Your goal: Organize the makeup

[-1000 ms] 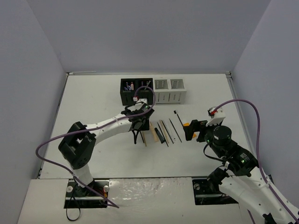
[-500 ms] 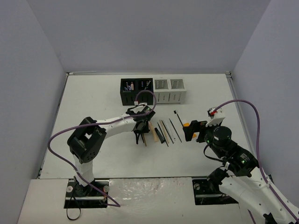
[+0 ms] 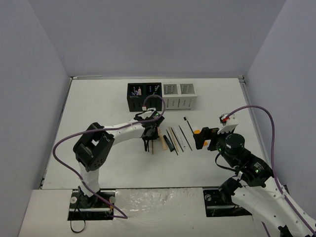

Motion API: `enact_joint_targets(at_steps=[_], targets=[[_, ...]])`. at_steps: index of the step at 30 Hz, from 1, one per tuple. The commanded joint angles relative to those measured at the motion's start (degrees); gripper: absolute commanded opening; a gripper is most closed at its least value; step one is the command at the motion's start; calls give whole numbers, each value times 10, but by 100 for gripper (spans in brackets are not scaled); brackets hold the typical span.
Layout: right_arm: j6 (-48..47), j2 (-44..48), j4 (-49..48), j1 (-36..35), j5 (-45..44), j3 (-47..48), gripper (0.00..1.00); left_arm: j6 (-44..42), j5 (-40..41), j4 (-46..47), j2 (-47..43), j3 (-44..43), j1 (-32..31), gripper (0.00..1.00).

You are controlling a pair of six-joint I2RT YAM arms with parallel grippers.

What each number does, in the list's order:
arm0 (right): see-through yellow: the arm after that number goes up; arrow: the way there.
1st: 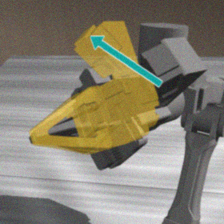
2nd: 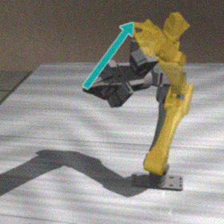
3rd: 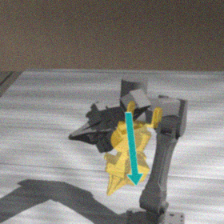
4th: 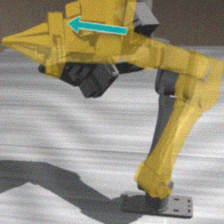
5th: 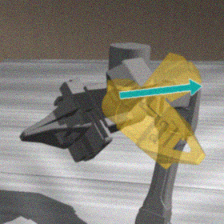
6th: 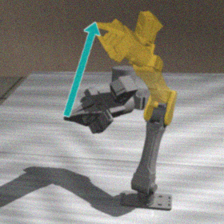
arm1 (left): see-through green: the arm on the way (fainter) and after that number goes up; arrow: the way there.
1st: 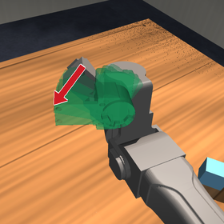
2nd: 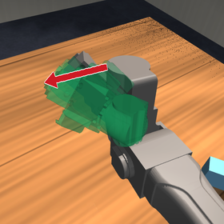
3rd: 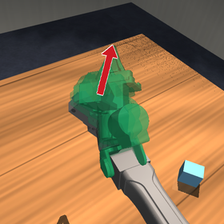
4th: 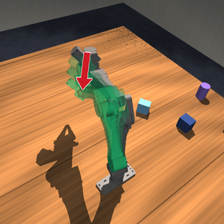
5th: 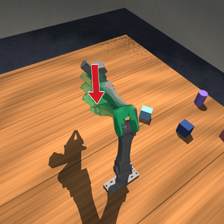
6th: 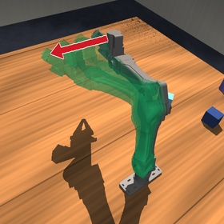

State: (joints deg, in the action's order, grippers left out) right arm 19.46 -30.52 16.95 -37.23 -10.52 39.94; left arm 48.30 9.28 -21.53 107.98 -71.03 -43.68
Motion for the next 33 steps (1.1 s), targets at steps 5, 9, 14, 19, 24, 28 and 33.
enact_joint_targets(at_steps=[5, 9, 14, 19, 24, 28, 33], targets=[[4, -6, -39, -6, -15, 3, 100, 2, 10, 9, -50, -15, 4, 0], [3, -5, -39, -5, -16, 3, 100, -44, 32, 36, -128, -15, 2, 0], [2, -6, -40, -5, -14, 3, 100, -165, 64, 157, -200, -13, 6, 0], [1, -10, -39, -6, -6, 4, 100, -268, 25, 286, -194, -47, 51, 0], [0, -10, -41, -6, -4, 4, 100, -359, -74, 462, -146, -75, 105, 0], [-1, -9, -40, -6, 0, 4, 100, -420, -137, 558, -87, -124, 124, 0], [-3, -11, -40, -6, 4, 4, 100, -476, -225, 616, -28, -168, 149, 0]])
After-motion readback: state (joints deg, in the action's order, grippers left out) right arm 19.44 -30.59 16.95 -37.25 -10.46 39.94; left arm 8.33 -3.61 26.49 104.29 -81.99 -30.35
